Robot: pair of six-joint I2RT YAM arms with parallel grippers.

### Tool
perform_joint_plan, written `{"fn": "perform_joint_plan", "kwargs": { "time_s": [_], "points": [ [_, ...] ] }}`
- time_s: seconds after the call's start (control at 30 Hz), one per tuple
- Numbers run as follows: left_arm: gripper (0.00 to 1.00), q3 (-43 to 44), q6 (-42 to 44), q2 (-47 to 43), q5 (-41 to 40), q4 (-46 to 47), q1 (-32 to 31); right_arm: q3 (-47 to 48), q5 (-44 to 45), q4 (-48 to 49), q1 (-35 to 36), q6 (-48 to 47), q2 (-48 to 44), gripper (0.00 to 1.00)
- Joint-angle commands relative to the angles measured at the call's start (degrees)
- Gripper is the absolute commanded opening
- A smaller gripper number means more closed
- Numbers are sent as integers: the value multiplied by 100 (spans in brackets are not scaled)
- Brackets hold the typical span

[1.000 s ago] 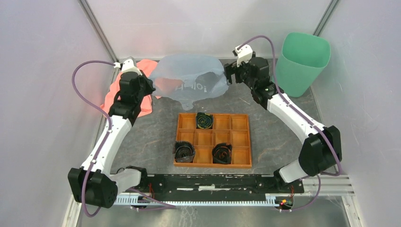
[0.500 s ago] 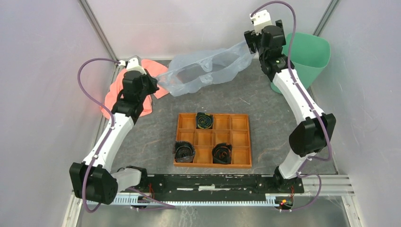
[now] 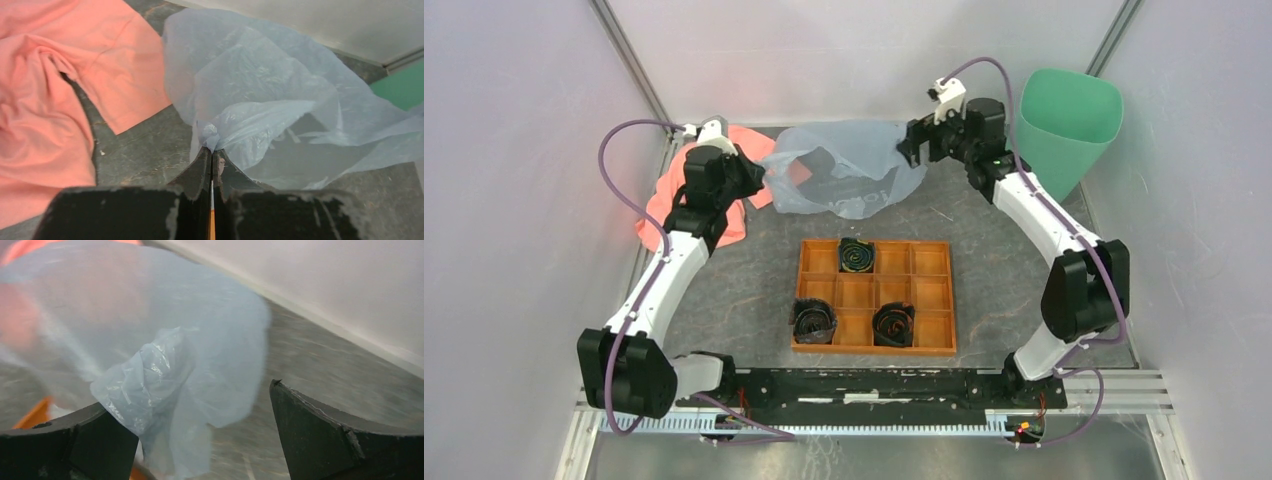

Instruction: Put the trash bags into the trash bin

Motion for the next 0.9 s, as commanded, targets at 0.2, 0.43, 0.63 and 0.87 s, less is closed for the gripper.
{"fn": "perform_joint_plan", "kwargs": {
  "time_s": [0.2,0.43,0.63,0.87],
  "points": [
    [2,-147,-46,-436,-761,102,19,963,-149,-965,645,-94,-548,98],
    [2,-74,-212,-534,-1675,-242,18,706,-271,-859,639,112,-1185,98],
    [2,-116,-290,-713,-2383,-377,19,1737,2795,-1534,383,-575,-686,98],
    [2,-179,-183,-733,-1957,-238,27,3310,4402,-2252,-376,-1068,736,98]
  ]
}}
